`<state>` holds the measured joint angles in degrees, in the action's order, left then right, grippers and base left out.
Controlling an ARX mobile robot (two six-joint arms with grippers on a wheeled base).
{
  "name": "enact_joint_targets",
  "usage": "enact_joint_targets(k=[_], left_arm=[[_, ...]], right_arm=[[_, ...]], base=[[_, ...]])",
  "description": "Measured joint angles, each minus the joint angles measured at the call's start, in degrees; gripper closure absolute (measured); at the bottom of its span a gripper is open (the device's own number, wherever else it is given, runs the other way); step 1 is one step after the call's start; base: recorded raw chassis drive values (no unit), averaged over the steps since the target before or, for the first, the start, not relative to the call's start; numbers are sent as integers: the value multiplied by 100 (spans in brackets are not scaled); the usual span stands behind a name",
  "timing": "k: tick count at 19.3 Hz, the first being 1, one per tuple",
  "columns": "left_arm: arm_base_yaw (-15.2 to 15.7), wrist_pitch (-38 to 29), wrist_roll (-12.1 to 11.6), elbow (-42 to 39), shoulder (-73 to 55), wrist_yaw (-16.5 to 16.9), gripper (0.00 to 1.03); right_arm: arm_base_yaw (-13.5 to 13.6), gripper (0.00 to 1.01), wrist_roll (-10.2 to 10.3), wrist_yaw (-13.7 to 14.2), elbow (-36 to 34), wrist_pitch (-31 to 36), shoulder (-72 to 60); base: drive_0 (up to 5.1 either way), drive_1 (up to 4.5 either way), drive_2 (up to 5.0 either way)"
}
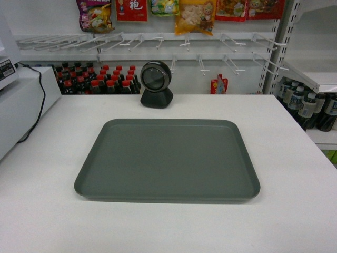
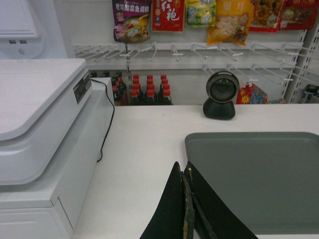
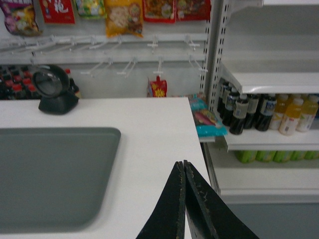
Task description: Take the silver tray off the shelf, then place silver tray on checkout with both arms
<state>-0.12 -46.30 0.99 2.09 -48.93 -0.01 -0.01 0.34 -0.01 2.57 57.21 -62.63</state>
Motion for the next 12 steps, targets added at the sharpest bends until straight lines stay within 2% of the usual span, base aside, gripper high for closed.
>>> enact_joint_targets(k=[1, 5, 12], left_arm=[[0, 70, 0, -11, 96, 2, 102], [0, 1056, 0, -146, 1215, 2, 102], [0, 2457, 0, -149, 2708, 2, 102]], right_arm=[[0, 99, 2, 0, 0, -212, 195], [0, 99, 2, -2, -133, -1440, 1755], [0, 99, 2, 0, -186, -2992, 3517]], base=[[0, 0, 0], [0, 0, 0], [0, 0, 0]])
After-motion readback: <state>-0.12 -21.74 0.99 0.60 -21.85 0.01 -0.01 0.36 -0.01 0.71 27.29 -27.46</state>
